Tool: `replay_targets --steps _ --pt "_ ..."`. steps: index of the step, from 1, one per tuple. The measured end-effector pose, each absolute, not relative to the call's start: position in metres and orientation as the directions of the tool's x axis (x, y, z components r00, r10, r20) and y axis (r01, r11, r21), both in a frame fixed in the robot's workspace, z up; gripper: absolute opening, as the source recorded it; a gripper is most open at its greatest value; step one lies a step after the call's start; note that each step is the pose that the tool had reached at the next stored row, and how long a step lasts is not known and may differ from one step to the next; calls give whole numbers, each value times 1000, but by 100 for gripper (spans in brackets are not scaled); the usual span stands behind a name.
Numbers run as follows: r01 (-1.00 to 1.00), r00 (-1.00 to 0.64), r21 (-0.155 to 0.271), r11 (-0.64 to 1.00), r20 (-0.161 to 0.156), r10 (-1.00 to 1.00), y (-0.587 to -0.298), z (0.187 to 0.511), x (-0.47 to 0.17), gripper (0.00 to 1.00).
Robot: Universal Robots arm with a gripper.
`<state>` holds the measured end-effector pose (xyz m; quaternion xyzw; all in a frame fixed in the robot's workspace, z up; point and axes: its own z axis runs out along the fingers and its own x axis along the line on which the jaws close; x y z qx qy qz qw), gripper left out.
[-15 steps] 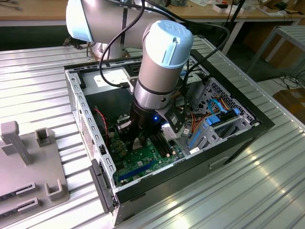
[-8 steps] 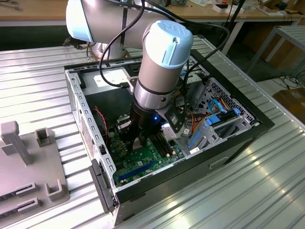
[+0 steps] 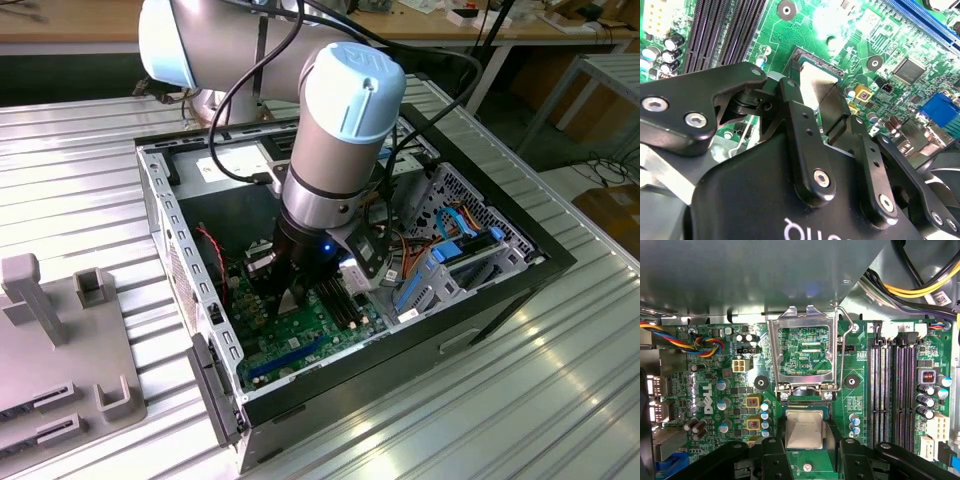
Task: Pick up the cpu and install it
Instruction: 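Place the cpu into insertion slot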
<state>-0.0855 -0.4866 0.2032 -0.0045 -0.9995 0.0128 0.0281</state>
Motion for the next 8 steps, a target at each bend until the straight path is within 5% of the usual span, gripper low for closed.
replay_targets --steps 8 --pt "8 -998 -26 1000 56 10 -487 203 -83 44"
